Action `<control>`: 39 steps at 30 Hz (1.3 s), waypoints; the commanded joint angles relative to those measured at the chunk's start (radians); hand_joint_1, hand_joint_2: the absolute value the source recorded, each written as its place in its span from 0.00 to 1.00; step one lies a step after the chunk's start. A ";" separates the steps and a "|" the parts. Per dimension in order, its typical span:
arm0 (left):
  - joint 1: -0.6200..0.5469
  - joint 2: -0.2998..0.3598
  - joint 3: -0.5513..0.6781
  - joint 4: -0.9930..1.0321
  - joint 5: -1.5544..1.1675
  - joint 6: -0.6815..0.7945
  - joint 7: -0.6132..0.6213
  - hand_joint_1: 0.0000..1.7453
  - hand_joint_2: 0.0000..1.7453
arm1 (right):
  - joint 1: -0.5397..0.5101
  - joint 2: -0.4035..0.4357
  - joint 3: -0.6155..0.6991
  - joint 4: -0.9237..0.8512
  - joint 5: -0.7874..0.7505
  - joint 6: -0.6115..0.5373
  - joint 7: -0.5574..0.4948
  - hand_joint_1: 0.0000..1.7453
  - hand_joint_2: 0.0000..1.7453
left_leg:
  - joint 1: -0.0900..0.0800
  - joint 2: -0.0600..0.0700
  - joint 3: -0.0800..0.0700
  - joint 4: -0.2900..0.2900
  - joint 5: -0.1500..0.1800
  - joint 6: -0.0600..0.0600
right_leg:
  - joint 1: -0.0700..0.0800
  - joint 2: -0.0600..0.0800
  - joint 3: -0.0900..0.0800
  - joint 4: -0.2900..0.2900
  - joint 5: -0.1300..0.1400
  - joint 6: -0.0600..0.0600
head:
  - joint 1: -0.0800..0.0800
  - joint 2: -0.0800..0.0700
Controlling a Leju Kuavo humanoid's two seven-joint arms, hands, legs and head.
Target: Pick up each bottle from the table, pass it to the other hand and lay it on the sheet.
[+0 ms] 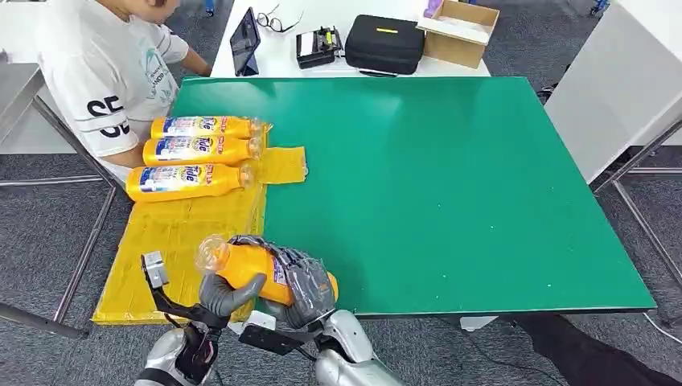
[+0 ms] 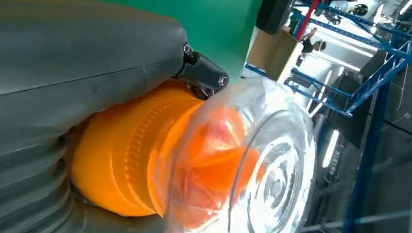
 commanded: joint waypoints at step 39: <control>-0.219 -0.081 0.260 -0.051 -0.235 0.488 -0.103 1.00 1.00 | 0.112 0.011 -0.190 -0.521 -0.132 -0.163 -0.114 0.00 0.00 | 0.002 0.000 0.001 0.001 -0.001 -0.001 | 0.003 -0.002 0.003 0.000 -0.001 -0.005 | 0.000 0.000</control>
